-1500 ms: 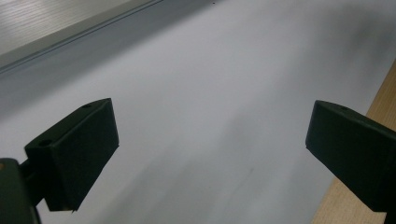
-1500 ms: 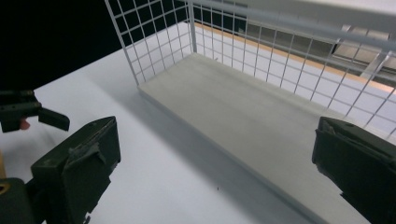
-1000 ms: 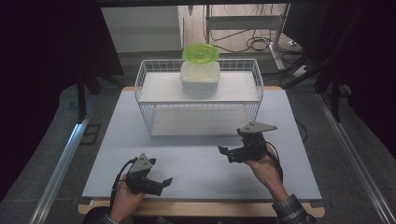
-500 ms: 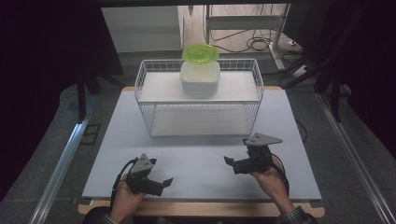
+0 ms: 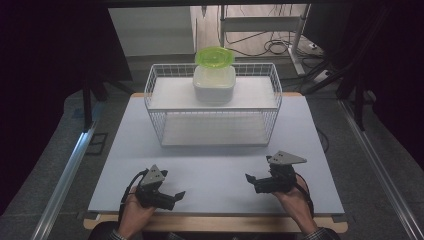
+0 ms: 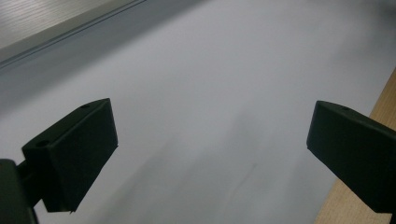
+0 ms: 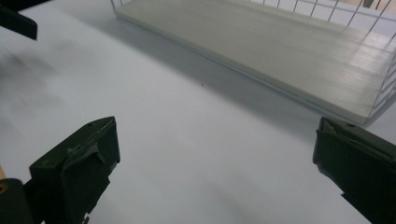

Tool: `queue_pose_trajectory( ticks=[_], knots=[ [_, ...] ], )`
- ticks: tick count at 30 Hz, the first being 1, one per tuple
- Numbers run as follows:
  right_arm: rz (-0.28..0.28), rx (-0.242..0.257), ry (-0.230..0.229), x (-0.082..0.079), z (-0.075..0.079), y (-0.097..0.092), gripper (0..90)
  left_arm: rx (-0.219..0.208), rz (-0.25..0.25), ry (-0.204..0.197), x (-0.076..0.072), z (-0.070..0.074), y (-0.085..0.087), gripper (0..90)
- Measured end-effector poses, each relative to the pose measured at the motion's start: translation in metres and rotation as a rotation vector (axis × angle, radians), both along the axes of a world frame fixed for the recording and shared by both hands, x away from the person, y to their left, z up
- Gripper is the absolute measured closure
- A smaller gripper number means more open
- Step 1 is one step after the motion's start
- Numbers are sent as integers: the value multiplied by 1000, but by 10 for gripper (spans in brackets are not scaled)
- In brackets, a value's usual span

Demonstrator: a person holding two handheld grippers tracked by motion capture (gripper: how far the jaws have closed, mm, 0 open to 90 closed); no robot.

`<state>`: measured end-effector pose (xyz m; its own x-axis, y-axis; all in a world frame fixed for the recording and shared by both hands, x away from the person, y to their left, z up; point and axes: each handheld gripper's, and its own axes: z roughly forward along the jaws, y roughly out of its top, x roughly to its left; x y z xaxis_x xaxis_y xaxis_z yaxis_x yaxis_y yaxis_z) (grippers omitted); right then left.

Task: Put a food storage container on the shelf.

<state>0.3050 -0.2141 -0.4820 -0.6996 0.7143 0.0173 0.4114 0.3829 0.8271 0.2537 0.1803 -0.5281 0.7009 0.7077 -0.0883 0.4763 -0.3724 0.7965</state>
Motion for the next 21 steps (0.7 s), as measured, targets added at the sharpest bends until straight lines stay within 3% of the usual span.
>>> queue_pose_trajectory(
  ticks=[5,12,21],
  knots=[
    [3,-35,14,-1,-9,0,3,3,-1,2,0,0,0,15],
    [-26,-41,25,2,-17,-3,0,9,-1,6,1,-1,-1,15],
    [-49,-47,101,9,-28,-5,0,26,-1,9,1,-2,-2,13]
  ],
)
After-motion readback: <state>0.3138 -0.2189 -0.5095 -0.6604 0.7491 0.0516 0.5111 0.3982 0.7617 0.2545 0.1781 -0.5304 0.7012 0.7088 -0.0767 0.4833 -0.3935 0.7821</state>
